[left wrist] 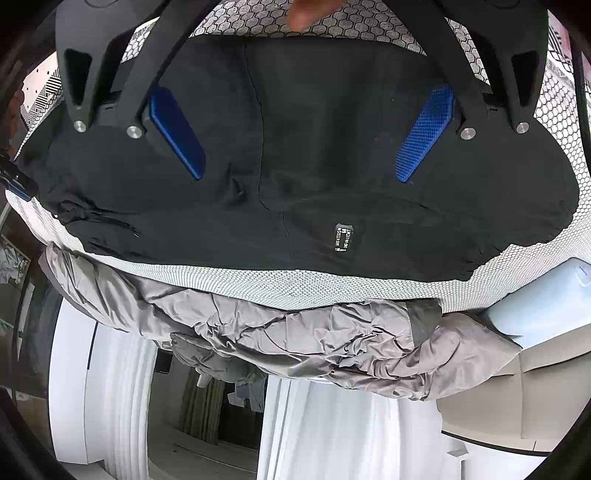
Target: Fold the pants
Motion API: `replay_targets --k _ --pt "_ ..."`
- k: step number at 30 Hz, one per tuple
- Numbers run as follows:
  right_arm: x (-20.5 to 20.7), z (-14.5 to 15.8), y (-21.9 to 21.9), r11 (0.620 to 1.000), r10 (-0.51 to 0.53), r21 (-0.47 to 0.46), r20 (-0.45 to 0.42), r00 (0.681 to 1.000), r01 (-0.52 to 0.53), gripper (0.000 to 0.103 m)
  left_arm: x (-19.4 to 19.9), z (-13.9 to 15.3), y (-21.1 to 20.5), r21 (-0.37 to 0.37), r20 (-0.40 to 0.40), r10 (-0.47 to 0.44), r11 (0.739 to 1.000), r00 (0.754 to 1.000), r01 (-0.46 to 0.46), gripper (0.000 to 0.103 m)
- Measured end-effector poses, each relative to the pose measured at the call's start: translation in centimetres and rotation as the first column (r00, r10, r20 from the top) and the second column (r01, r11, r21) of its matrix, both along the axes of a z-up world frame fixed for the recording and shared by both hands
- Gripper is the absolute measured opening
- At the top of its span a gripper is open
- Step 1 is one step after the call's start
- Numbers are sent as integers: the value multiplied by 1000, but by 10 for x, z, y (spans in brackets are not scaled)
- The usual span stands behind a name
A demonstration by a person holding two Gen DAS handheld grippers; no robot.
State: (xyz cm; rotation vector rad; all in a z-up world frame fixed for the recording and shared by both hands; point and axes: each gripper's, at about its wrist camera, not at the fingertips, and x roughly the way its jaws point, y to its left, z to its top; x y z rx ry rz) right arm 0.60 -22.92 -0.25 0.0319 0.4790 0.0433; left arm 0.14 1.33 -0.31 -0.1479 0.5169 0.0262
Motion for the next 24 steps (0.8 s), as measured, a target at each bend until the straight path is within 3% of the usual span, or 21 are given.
replay_targets --k 8,13,24 --pt "-2 1 -3 1000 -7 1 7 1000 7 103 -2 2 11 -20 7 15 1000 1000 -15 102" --pt "-4 2 -6 1000 -5 3 1 1000 5 103 -7 5 36 -49 6 98 994 995 -97 102" --pt "-9 6 -21 999 12 31 -74 997 -10 103 -45 -10 147 -208 -117 307 922 945 -325 102"
